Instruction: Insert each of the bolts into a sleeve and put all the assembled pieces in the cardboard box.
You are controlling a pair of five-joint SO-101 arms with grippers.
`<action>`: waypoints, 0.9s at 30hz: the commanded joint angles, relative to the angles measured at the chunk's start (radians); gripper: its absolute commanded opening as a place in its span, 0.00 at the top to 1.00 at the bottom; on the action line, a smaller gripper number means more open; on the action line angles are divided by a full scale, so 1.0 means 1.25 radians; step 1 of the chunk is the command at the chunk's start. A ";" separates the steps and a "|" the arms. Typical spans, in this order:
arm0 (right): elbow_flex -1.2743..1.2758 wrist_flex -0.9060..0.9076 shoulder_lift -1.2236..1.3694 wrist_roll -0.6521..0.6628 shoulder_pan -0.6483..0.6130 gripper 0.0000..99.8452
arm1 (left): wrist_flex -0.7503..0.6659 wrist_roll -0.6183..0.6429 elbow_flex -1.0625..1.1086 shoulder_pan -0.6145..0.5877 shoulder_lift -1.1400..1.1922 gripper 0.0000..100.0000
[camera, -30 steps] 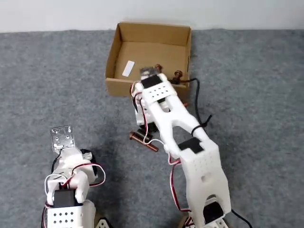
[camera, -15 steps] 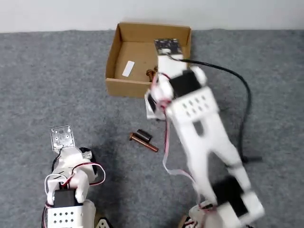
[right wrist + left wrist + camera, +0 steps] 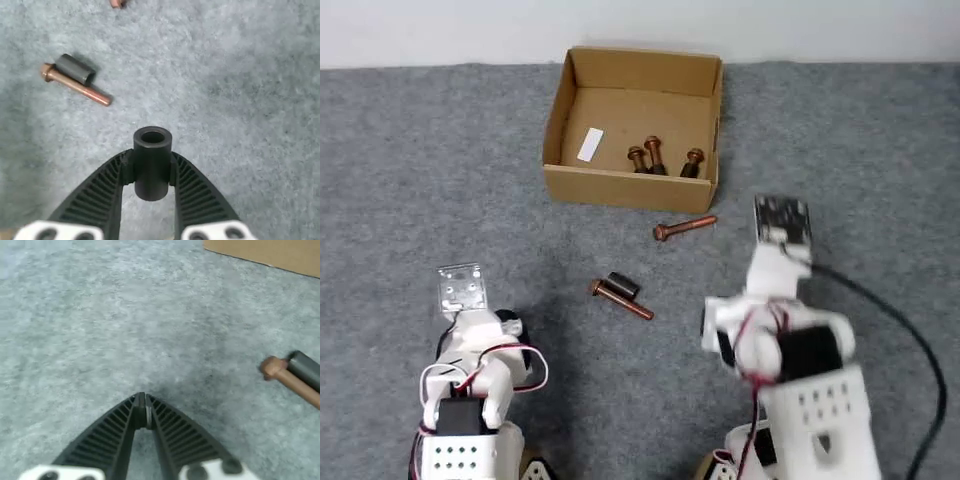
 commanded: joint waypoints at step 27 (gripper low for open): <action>0.215 -0.020 -0.466 0.033 0.041 0.99 | 0.466 0.199 -0.894 0.058 0.797 0.99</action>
